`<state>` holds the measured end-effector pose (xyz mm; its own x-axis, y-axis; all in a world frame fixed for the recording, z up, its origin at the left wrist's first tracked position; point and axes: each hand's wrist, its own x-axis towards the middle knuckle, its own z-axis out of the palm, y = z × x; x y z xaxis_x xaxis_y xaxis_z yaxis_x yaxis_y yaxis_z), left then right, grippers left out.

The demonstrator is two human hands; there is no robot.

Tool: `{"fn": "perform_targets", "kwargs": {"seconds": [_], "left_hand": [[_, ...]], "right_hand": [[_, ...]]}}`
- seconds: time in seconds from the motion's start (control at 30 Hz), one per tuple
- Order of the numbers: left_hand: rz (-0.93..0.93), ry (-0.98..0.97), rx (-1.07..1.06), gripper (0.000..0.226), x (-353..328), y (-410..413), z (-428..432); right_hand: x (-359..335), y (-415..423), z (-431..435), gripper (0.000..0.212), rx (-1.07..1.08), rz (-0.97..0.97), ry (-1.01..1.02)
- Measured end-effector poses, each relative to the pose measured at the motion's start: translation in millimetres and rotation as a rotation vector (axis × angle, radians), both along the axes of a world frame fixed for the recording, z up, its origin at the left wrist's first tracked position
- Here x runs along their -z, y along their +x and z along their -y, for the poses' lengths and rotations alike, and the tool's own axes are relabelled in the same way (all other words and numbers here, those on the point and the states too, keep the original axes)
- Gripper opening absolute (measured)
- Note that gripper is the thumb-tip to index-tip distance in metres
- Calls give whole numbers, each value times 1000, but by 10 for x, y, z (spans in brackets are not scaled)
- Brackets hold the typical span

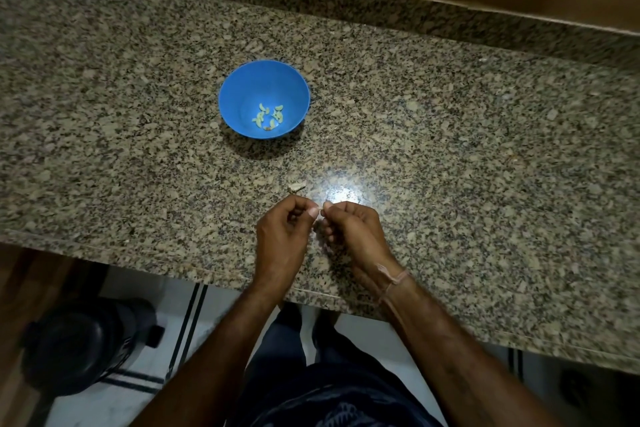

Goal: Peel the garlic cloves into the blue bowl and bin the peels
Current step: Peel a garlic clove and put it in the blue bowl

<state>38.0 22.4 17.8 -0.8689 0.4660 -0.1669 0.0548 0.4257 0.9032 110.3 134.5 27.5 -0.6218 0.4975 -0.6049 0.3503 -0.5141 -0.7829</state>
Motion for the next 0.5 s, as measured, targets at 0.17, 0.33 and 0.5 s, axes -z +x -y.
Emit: {"fn": "perform_targets", "kwargs": {"seconds": [0.17,0.33,0.5], "left_hand": [[106,68,3,7,7,-8,-23],[256,110,12,11,11,-58,-38],[141,-90,57,29,63,-25,-85]], "right_hand": [[18,-4,-24,22,4,-12,-77],[65,-17,-53,20,-10,-6,-107],[84,-55,-76,15,16,23,-154]]}}
